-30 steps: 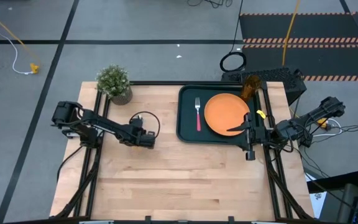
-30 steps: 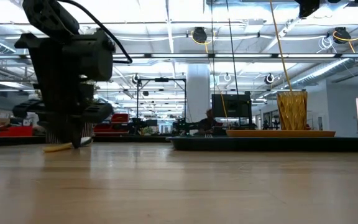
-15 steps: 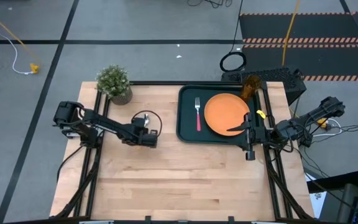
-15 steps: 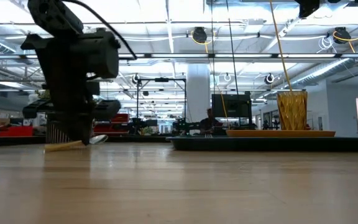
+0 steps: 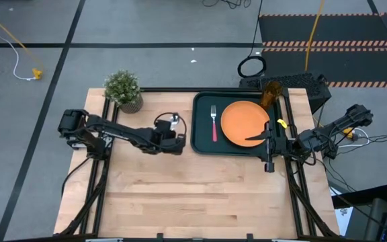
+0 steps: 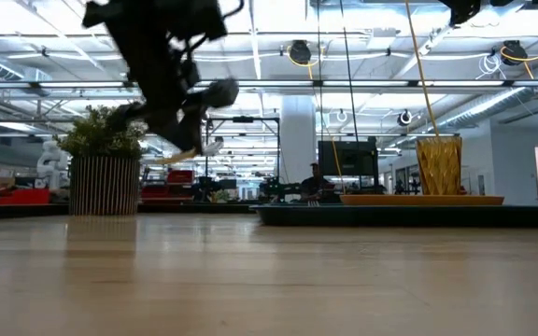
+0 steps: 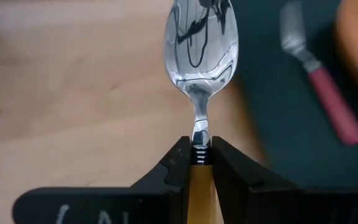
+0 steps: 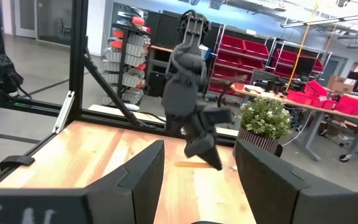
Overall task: Pick and place plate/cup/fork/spoon on tray
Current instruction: Put the spoon on the tray
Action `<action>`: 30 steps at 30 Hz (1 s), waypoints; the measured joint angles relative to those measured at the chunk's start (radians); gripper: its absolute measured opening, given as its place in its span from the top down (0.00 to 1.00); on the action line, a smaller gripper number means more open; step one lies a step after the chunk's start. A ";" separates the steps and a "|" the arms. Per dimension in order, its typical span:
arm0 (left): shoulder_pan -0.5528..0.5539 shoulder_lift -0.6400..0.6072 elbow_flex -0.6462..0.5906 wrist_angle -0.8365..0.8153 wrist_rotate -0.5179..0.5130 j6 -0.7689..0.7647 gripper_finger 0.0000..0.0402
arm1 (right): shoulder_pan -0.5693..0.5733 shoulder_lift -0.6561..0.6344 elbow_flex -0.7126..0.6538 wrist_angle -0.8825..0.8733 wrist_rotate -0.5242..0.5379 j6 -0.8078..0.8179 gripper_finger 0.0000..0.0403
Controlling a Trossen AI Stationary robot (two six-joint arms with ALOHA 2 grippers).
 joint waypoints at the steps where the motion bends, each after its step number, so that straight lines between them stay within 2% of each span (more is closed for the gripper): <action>1: 0.003 0.000 0.023 0.004 -0.007 0.015 0.87 | 0.000 0.000 0.000 0.000 0.000 0.000 0.52; 7: 0.033 0.000 0.140 0.094 -0.051 0.164 0.88 | 0.000 0.000 0.000 0.000 0.000 -0.027 0.52; 15: 0.066 0.026 0.166 0.400 -0.085 0.389 0.88 | 0.000 0.000 0.000 -0.006 0.000 -0.074 0.52; 24: 0.097 0.176 0.166 0.704 -0.085 0.460 0.88 | 0.000 0.000 0.000 -0.006 0.000 -0.096 0.52; 30: 0.101 0.270 0.166 0.832 -0.084 0.466 0.88 | 0.000 0.000 0.000 -0.006 0.000 -0.098 0.52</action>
